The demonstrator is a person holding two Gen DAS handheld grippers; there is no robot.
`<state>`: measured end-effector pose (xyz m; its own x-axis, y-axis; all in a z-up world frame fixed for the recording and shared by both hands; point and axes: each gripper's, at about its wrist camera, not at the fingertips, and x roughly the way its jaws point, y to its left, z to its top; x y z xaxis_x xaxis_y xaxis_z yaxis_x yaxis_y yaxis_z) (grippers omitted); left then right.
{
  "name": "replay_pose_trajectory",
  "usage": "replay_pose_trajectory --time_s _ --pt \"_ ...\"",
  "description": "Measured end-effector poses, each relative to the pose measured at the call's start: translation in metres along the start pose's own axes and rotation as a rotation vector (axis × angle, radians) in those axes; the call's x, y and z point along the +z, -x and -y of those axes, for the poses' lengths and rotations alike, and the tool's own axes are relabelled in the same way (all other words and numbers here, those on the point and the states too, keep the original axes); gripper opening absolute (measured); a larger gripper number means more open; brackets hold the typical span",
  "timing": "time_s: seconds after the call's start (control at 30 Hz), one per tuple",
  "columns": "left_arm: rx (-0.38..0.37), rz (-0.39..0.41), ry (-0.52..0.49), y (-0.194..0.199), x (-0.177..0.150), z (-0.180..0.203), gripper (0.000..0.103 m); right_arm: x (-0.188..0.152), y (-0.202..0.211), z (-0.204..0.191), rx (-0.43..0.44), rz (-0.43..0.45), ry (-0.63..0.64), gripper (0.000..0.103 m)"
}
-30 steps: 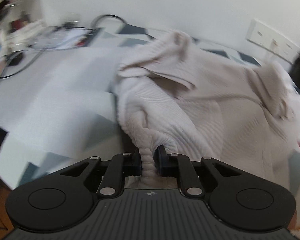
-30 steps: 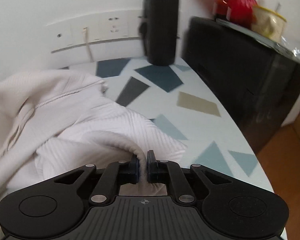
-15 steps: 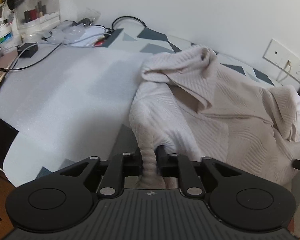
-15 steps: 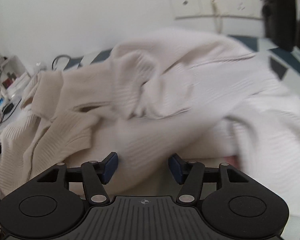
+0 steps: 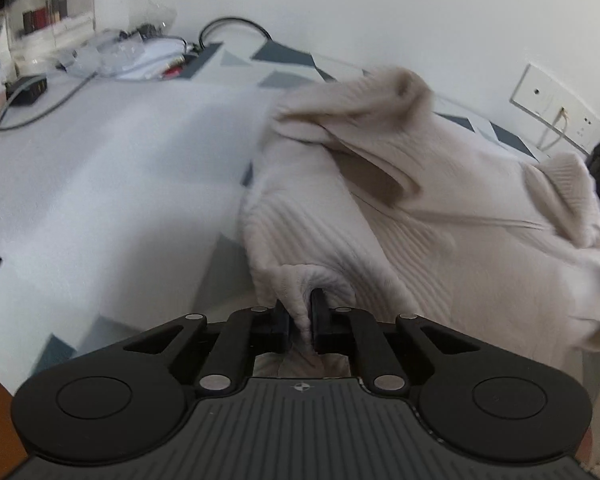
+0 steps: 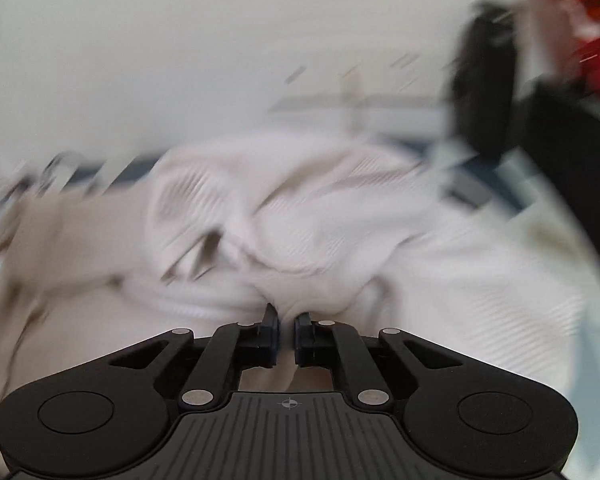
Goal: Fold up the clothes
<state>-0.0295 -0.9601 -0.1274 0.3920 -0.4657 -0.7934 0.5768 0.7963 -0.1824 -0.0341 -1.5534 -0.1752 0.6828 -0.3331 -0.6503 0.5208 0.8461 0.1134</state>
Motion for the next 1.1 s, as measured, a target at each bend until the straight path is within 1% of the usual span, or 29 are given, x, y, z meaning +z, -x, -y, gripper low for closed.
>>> replay_pose_trajectory --time_s 0.07,0.1,0.13,0.17,0.2,0.23,0.3,0.37,0.43,0.57,0.6,0.63,0.67,0.7,0.73,0.8,0.83,0.87,0.9,0.93,0.97,1.0,1.03,1.07,1.1 --pt "0.003 0.008 -0.004 -0.003 0.004 -0.001 0.009 0.011 0.006 0.011 -0.075 0.05 -0.005 0.007" --pt "0.004 0.012 -0.005 -0.004 0.007 -0.001 0.009 0.014 0.003 0.014 -0.097 0.046 -0.008 0.011" --pt "0.006 0.017 -0.007 -0.006 0.009 -0.002 0.009 0.017 0.001 0.018 -0.103 0.036 -0.028 0.017" --pt "0.007 0.021 -0.009 -0.007 0.011 -0.002 0.009 0.018 0.001 0.021 -0.095 0.028 -0.051 0.021" --pt "0.009 0.025 -0.011 -0.009 0.013 -0.003 0.009 0.019 0.001 0.023 -0.081 0.022 -0.072 0.033" --pt "0.01 0.029 -0.013 -0.01 0.016 -0.003 0.009 0.017 0.002 0.023 -0.071 0.018 -0.077 0.04" --pt "0.013 0.037 -0.016 -0.013 0.02 -0.004 0.009 0.012 0.005 0.021 -0.054 0.013 -0.067 0.044" --pt "0.018 0.041 -0.01 -0.017 0.025 -0.007 0.009 0.005 0.007 0.018 -0.063 -0.009 -0.039 0.044" --pt "0.029 0.044 -0.025 -0.021 0.029 -0.008 0.009 -0.004 0.006 0.014 -0.07 -0.046 -0.031 0.045" --pt "0.07 0.061 -0.111 -0.03 0.042 -0.004 0.008 -0.028 0.008 0.006 -0.047 -0.118 -0.04 0.043" --pt "0.077 0.068 -0.116 -0.032 0.048 -0.004 0.008 -0.031 0.006 0.003 -0.043 -0.13 -0.027 0.038" --pt "0.084 0.075 -0.12 -0.035 0.054 -0.005 0.008 -0.032 0.003 -0.001 -0.032 -0.144 -0.016 0.029" --pt "0.086 0.079 -0.104 -0.038 0.059 -0.007 0.009 -0.032 -0.002 -0.007 -0.008 -0.164 -0.006 0.025" --pt "0.089 0.082 -0.086 -0.04 0.064 -0.009 0.009 -0.031 -0.006 -0.012 0.021 -0.187 0.004 0.023" --pt "0.089 0.076 -0.069 -0.042 0.068 -0.011 0.01 -0.028 -0.009 -0.019 0.046 -0.201 0.02 0.028" --pt "0.084 0.058 -0.044 -0.041 0.073 -0.01 0.016 -0.02 -0.007 -0.027 0.076 -0.175 0.066 0.034" --pt "0.07 0.069 -0.051 -0.035 0.071 -0.006 0.022 -0.015 -0.004 -0.026 0.077 -0.148 0.075 0.037" --pt "0.056 0.081 -0.06 -0.028 0.069 -0.003 0.036 -0.01 -0.001 -0.023 0.072 -0.116 0.076 0.04" --pt "0.042 0.093 -0.069 -0.021 0.068 0.001 0.044 -0.003 0.003 -0.017 0.054 -0.085 0.061 0.05" --pt "0.02 0.107 -0.077 -0.013 0.063 0.006 0.061 0.004 0.005 -0.007 0.023 -0.057 0.03 0.061" --pt "-0.002 0.122 -0.085 -0.004 0.058 0.011 0.072 0.01 0.007 0.005 -0.011 -0.03 -0.005 0.067" --pt "-0.024 0.137 -0.092 0.005 0.054 0.016 0.077 0.018 0.007 0.019 -0.052 -0.016 -0.046 0.073" --pt "-0.048 0.137 -0.094 0.011 0.049 0.022 0.086 0.025 0.006 0.034 -0.097 -0.019 -0.091 0.073" --pt "-0.073 0.137 -0.094 0.018 0.045 0.029 0.092 0.029 0.002 0.048 -0.137 -0.029 -0.129 0.074" --pt "-0.09 0.127 -0.105 0.022 0.041 0.036 0.092 0.032 -0.002 0.062 -0.172 -0.039 -0.162 0.078"
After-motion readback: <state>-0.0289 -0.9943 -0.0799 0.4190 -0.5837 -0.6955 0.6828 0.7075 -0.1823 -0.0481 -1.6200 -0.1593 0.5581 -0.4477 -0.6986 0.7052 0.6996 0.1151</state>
